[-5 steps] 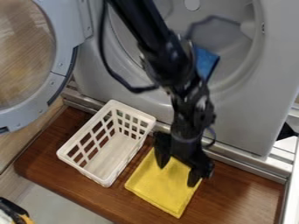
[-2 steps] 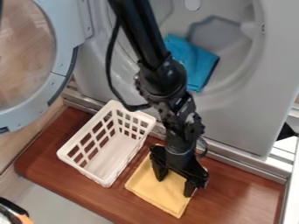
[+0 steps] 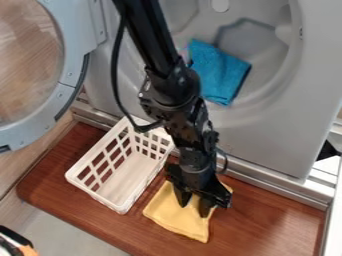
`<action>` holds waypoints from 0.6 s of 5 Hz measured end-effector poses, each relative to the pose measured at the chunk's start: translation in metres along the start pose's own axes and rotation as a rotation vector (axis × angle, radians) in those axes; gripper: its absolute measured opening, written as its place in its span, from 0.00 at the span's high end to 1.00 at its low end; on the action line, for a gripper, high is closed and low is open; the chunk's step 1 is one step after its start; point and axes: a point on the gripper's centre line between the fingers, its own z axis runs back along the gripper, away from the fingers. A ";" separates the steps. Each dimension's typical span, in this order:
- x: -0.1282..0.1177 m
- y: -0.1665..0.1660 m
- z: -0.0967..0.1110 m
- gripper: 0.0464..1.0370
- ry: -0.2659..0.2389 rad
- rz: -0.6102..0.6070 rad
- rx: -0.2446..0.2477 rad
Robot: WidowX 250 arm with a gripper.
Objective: Grab the yellow cloth and put it in the basket on the left side
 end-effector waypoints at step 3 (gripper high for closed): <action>0.015 -0.042 0.086 0.94 -0.156 -0.213 -0.129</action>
